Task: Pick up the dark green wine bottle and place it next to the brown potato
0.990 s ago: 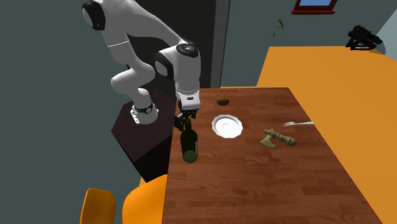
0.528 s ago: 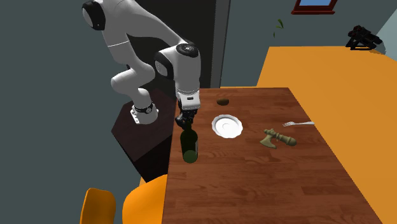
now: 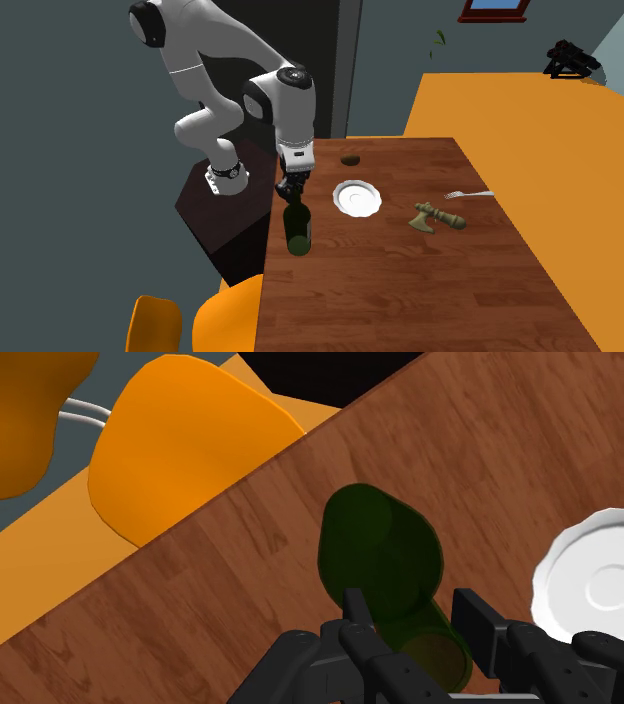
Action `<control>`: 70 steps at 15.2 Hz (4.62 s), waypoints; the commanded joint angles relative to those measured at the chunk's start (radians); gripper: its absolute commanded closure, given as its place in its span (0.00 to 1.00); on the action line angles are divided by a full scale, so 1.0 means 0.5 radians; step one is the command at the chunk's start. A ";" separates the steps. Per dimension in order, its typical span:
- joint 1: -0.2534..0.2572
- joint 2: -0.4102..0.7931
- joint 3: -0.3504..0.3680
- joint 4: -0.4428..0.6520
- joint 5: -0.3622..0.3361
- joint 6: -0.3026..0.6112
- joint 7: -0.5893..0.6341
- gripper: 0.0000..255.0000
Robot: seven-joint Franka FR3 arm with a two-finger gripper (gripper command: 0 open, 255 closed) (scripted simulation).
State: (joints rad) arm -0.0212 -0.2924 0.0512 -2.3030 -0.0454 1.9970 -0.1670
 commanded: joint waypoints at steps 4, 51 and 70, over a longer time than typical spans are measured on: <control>0.001 -0.028 -0.001 0.096 0.004 -0.124 -0.007 1.00; 0.506 0.550 0.890 1.276 0.039 -0.788 1.365 1.00; 1.275 1.688 1.076 2.617 -0.533 -1.162 2.109 1.00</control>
State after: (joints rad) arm 0.6229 0.5602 0.5870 -0.9668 -0.3159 1.3966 0.8832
